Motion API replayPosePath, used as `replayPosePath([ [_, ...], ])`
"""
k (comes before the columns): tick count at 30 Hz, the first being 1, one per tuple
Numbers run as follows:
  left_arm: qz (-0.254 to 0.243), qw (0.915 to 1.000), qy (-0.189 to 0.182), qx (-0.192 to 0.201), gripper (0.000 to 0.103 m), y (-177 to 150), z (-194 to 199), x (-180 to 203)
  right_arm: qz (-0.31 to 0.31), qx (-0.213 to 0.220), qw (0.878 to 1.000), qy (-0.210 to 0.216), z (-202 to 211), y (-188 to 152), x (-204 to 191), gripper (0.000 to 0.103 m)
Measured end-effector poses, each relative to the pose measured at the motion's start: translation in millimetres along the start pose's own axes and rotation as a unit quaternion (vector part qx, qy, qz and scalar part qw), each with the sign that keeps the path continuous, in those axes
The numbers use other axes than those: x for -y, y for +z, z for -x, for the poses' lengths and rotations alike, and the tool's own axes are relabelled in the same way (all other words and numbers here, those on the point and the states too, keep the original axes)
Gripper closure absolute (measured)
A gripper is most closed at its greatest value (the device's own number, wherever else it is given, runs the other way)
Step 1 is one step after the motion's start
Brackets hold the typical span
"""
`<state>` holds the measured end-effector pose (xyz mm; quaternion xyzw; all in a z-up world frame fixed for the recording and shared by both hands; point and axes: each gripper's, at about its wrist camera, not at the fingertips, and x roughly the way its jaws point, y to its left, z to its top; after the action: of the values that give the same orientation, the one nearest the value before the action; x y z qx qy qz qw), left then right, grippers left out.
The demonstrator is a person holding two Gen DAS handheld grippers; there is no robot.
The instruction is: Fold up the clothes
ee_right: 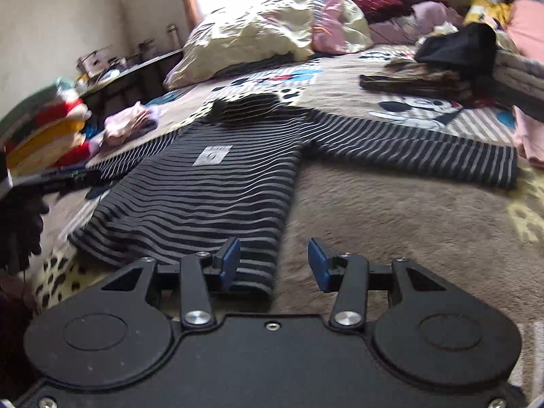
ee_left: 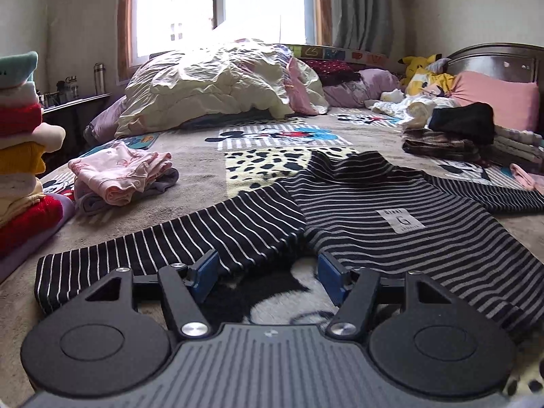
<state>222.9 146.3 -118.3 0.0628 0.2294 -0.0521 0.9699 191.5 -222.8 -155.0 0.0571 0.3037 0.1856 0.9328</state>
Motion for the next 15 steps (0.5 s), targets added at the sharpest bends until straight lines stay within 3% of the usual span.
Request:
replayPosePath([
  [5,-0.066,0.997,-0.034,0.02,0.04,-17,52,28,0.116,-0.008,0.993,-0.019,-2,-28,-40,0.053],
  [9,-0.126,0.9895,-0.07,0.015,0.04,-41,77,45,0.159,-0.021,0.986,-0.039,-5,-35,-48,0.045],
  [13,-0.218,0.9747,-0.047,0.005,0.04,-62,75,71,0.165,-0.026,0.984,-0.061,-14,-39,-44,0.043],
  [15,-0.22,0.9746,-0.042,0.007,0.043,-64,68,76,0.153,-0.019,0.986,-0.064,-15,-38,-39,0.043],
])
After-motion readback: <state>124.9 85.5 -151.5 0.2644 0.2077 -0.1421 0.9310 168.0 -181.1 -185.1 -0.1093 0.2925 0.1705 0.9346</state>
